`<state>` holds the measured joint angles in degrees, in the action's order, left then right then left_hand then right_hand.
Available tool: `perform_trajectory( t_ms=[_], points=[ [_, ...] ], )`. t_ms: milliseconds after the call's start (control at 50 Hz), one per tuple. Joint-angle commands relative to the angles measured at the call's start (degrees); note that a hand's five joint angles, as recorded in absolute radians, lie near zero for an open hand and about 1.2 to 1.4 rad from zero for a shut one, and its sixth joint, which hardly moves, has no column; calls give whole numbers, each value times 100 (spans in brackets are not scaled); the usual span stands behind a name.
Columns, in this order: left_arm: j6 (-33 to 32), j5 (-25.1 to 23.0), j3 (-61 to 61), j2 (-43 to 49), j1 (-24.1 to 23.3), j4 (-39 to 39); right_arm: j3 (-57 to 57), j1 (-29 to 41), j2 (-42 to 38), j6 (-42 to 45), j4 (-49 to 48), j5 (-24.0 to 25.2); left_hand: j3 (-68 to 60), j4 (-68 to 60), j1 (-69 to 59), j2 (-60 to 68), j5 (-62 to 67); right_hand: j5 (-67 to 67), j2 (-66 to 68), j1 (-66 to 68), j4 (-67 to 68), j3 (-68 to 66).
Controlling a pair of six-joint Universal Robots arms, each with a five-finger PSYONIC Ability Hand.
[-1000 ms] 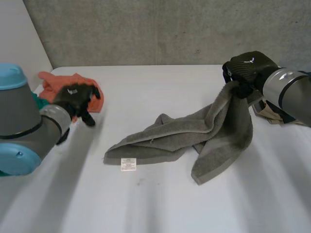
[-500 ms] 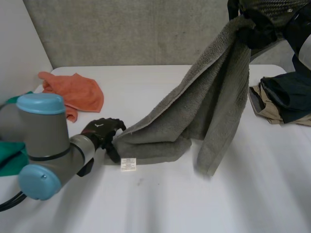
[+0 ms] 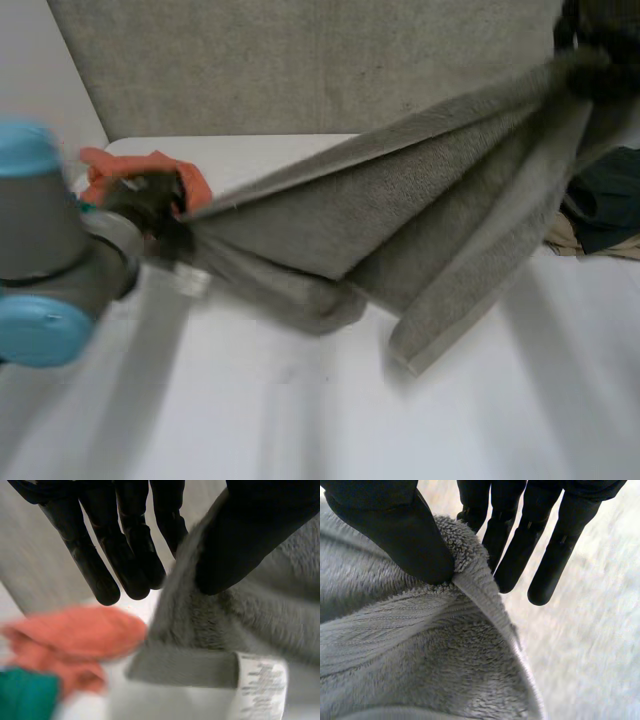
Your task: Fold the laundry.
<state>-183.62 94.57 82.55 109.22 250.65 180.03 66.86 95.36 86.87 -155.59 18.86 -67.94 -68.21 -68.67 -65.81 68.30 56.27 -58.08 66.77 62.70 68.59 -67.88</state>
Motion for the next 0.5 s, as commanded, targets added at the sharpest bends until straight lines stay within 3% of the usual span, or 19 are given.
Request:
perform_trajectory(
  t_ms=[20,140,280,340,380,420,440,500],
  points=[
    [-945,-964,446,-1316,396,15,-217,-290,-1153,1265,1179,1,-1179,-1133,-1419,1170,1373,-1192,1323,1730,1141,-1212],
    [-1773,-1028,140,-359,361,-276,-323,114,-1997,1637,1278,-272,-1179,-1133,-1419,1170,1373,-1192,1323,1730,1141,-1212],
    [-2731,-291,-1705,1285,300,-30,-1262,519,-3087,1373,-214,-1071,-1179,-1133,-1419,1170,1373,-1192,1323,1730,1141,-1212],
    [-2794,-140,-2821,1497,256,540,-2000,659,-3457,1338,-1303,-1598,-1179,-1133,-1419,1170,1373,-1192,1323,1730,1141,-1212],
    [-2610,-193,-3446,1532,238,1391,-2430,730,-3545,1312,-2310,-1853,-1179,-1133,-1419,1170,1373,-1192,1323,1730,1141,-1212],
    [-2425,-219,-3657,1506,256,2085,-2502,765,-3537,1294,-3060,-1881,-1179,-1133,-1419,1170,1373,-1192,1323,1730,1141,-1212],
    [-2224,-219,-3745,1445,238,2785,-2468,791,-3458,1268,-3804,-1820,-1179,-1133,-1419,1170,1373,-1192,1323,1730,1141,-1212],
    [-1994,-228,-3729,1348,230,3598,-2266,835,-3326,1215,-4714,-1661,-1179,-1133,-1419,1170,1373,-1192,1323,1730,1141,-1212]
  ],
)
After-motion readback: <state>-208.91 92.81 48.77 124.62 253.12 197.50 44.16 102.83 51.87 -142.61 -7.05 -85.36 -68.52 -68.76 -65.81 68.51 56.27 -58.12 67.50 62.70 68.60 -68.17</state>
